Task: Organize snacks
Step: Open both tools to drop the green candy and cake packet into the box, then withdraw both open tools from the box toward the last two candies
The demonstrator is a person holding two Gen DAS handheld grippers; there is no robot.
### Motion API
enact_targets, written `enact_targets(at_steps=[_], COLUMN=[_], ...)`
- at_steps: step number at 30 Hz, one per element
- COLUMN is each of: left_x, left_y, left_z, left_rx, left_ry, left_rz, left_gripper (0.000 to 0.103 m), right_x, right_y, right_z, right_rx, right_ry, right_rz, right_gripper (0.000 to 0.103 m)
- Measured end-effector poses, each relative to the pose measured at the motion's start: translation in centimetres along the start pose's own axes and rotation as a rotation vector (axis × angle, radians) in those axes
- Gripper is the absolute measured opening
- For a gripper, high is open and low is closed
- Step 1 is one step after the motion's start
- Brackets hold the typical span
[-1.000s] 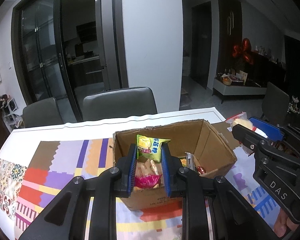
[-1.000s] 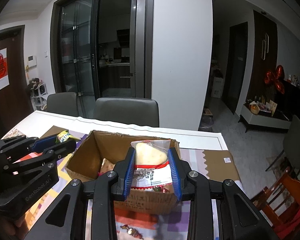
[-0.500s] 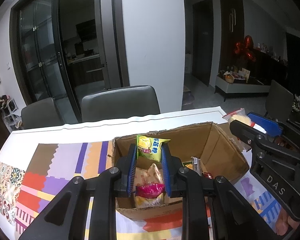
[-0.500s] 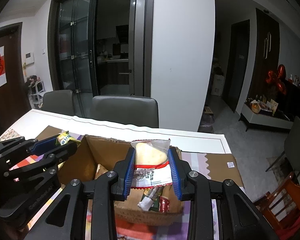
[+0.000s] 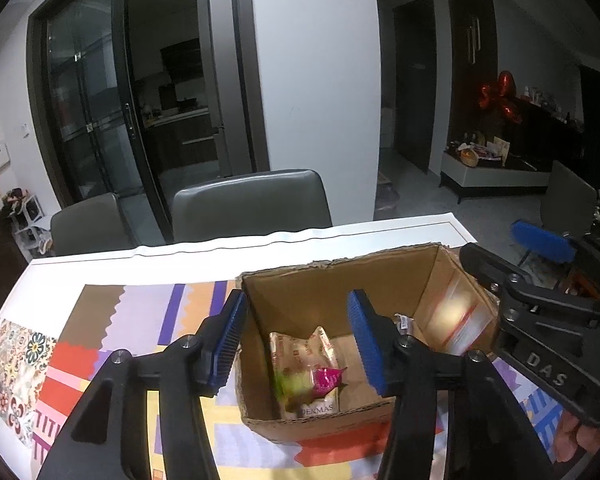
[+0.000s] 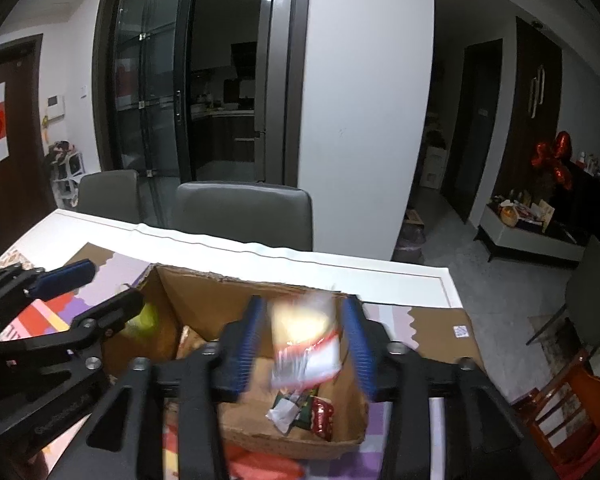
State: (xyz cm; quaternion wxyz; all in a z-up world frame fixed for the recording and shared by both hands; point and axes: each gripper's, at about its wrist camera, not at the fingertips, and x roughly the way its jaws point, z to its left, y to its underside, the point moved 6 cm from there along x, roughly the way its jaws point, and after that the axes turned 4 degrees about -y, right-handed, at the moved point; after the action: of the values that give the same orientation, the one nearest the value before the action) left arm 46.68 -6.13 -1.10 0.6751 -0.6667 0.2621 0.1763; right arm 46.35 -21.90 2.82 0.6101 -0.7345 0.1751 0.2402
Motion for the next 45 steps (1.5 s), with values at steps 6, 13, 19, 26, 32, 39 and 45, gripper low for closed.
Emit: enact_targets(at_steps=[6,13,19,26,32,39,45], left_x=[-0.4,-0.9,-1.5,-2.7,-3.4,-3.6,-4.3], left_y=[0.2,0.8,1.2,2.0,3.1,4.3,5.0], left_z=[0.5,1.1,1.8,2.0,1.9,1.7,1.6], left_rx=[-0.011,-0.028,-0.050,-0.069,-0.089,-0.111,-0.126], left_ry=[-0.032,-0.055,-0.068,-0.087,-0.104,-0.103,-0.110], left_rz=[-0.010,-0.009,-0.001,-0.007,-0.001,0.018,0.020], left_gripper=[0.069,0.081,0.081,0.087,0.092,0.092,0.092], right_x=[-0.7,-1.0,-1.6,-2.8,-3.9,-4.9,-5.4], right_y=[-0.2,-0.1,0.6,1.7,2.6,3.2,3.5], right_z=[-0.8,-0.8,-0.7,-0.9,-1.2,-1.5,-1.6], right_rx=[0.019,0.016,0.024,0.044,0.046,0.029,0.026], right_ry=[0.021,0.018,0.019,0.026,0.032,0.044,0.043], right_rz=[-0.030,-0.037,-0.038,-0.039,-0.036,-0.040,-0.040], right_gripper=[0.076,0.076,0.076,0.084,0.084,0.084,0.084])
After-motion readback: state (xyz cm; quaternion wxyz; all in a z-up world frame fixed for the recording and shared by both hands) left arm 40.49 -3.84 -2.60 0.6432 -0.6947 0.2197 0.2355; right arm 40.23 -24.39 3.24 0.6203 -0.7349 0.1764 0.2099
